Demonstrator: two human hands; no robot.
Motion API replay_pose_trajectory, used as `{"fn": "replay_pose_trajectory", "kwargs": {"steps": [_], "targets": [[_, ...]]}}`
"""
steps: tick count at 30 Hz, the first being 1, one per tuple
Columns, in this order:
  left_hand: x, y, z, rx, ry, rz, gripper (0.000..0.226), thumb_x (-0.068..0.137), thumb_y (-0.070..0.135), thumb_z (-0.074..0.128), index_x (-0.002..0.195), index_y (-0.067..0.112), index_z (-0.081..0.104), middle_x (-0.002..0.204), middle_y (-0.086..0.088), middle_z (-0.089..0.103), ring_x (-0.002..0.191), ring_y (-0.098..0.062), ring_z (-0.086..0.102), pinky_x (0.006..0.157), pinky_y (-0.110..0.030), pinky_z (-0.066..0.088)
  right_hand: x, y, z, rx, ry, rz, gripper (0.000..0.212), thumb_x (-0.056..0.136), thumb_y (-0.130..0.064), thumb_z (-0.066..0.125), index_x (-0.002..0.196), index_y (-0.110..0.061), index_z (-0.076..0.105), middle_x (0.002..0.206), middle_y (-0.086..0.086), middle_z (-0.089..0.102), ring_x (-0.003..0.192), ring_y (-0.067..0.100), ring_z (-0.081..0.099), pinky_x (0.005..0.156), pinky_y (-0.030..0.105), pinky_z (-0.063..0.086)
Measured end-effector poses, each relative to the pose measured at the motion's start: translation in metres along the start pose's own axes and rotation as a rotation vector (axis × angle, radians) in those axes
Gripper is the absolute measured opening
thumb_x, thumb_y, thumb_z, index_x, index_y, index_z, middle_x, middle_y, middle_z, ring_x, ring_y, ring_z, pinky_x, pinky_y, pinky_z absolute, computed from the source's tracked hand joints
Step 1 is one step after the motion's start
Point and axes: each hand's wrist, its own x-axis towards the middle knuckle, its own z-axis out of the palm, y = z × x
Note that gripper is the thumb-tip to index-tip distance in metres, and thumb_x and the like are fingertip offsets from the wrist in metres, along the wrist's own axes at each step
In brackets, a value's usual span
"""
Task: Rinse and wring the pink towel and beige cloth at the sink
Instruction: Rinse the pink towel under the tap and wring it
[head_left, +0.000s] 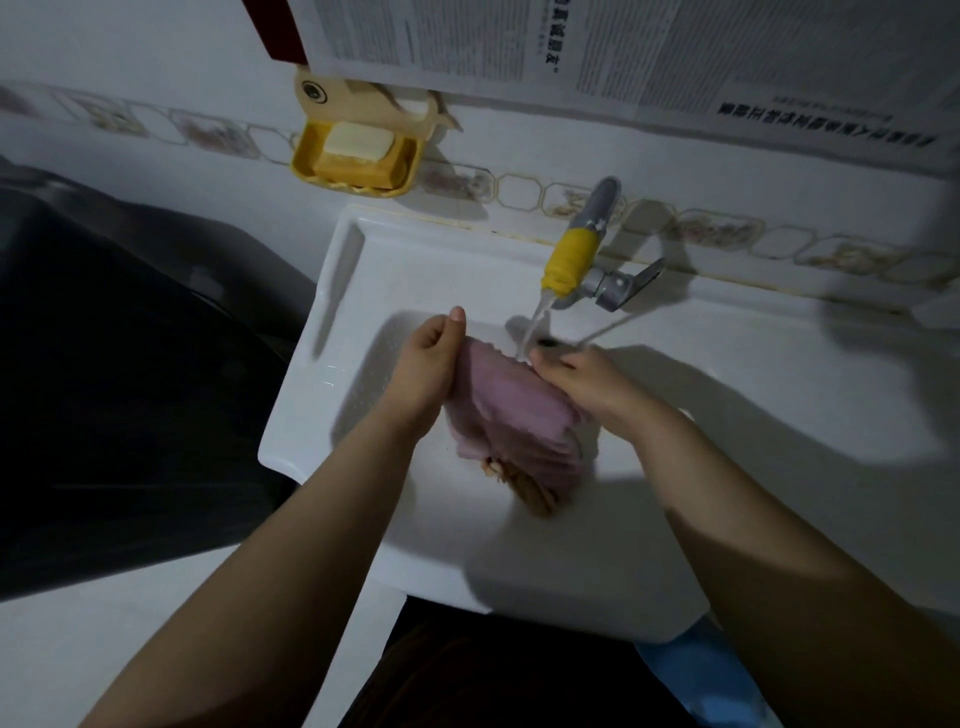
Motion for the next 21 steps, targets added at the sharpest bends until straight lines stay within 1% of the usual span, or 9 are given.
{"fn": "replay_pose_trajectory", "kwargs": {"steps": [3,5,8,10,12,13,15,17,21], "targets": [[0.006,0.001,0.011,-0.003,0.152,-0.184,0.050,0.097,0.050,0.039,0.067,0.013,0.055,0.072,-0.007,0.061,0.074,-0.024,0.060,0.069,-0.033,0.049,-0.007,-0.012,0.032,0.250,0.099,-0.030,0.026,0.091,-0.030,0.057,0.076,-0.015,0.071,0.066,-0.001,0.069,0.063,0.010,0.063,0.056,0.020,0.048],[0.004,0.002,0.031,0.113,0.137,-0.276,0.056,0.100,0.047,0.032,0.082,0.007,0.066,0.091,-0.019,0.069,0.092,-0.033,0.064,0.081,-0.030,0.051,-0.001,-0.019,0.058,0.090,0.242,-0.122,0.038,0.092,-0.032,0.053,0.059,-0.015,0.060,0.061,0.003,0.065,0.061,0.016,0.060,0.060,0.025,0.045],[0.001,0.004,0.057,0.078,0.103,-0.320,0.060,0.100,0.047,0.031,0.097,-0.001,0.067,0.101,-0.025,0.068,0.097,-0.034,0.065,0.083,-0.032,0.053,0.013,-0.030,0.058,-0.015,0.440,-0.134,0.035,0.095,-0.032,0.048,0.065,-0.014,0.054,0.074,0.017,0.065,0.074,0.029,0.062,0.065,0.030,0.041],[0.004,0.003,0.054,-0.018,0.123,-0.374,0.050,0.101,0.042,0.033,0.121,0.003,0.058,0.115,-0.022,0.065,0.104,-0.030,0.064,0.083,-0.030,0.053,0.014,-0.029,0.063,-0.037,0.472,-0.182,0.035,0.096,-0.033,0.045,0.071,-0.013,0.058,0.078,0.018,0.066,0.079,0.032,0.063,0.067,0.032,0.041],[0.009,0.005,0.047,0.101,0.186,-0.355,0.052,0.103,0.035,0.031,0.145,0.004,0.031,0.139,-0.019,0.049,0.125,-0.028,0.050,0.106,-0.033,0.035,0.010,-0.030,0.077,-0.111,0.433,-0.291,0.041,0.094,-0.041,0.039,0.077,-0.013,0.063,0.082,0.016,0.067,0.080,0.028,0.062,0.072,0.034,0.044],[0.006,0.002,0.048,0.102,0.194,-0.347,0.054,0.102,0.035,0.035,0.145,0.004,0.030,0.143,-0.017,0.045,0.129,-0.026,0.046,0.108,-0.034,0.031,0.009,-0.031,0.079,-0.168,0.440,-0.309,0.043,0.094,-0.042,0.037,0.080,-0.011,0.064,0.084,0.017,0.067,0.082,0.029,0.062,0.074,0.036,0.045],[0.000,0.006,0.051,-0.155,0.146,-0.410,0.045,0.097,0.043,0.045,0.120,0.008,0.061,0.116,-0.015,0.067,0.108,-0.023,0.064,0.084,-0.032,0.051,0.022,-0.036,0.064,-0.195,0.500,-0.233,0.042,0.097,-0.035,0.041,0.083,-0.004,0.065,0.089,0.023,0.067,0.087,0.036,0.063,0.078,0.039,0.046],[-0.005,0.014,0.057,-0.138,0.147,-0.412,0.047,0.094,0.051,0.046,0.079,0.012,0.067,0.073,-0.008,0.071,0.076,-0.022,0.069,0.067,-0.029,0.055,0.027,-0.040,0.052,-0.132,0.536,-0.163,0.040,0.096,-0.035,0.043,0.081,-0.004,0.065,0.089,0.023,0.068,0.089,0.038,0.063,0.081,0.042,0.048],[-0.007,0.017,0.055,-0.210,0.083,-0.448,0.063,0.099,0.052,0.017,0.095,0.009,0.063,0.082,-0.012,0.070,0.082,-0.016,0.067,0.077,-0.033,0.053,0.004,-0.034,0.074,-0.221,0.441,-0.318,0.049,0.089,-0.056,0.030,0.075,-0.017,0.058,0.082,0.017,0.067,0.084,0.035,0.063,0.081,0.046,0.048]]}}
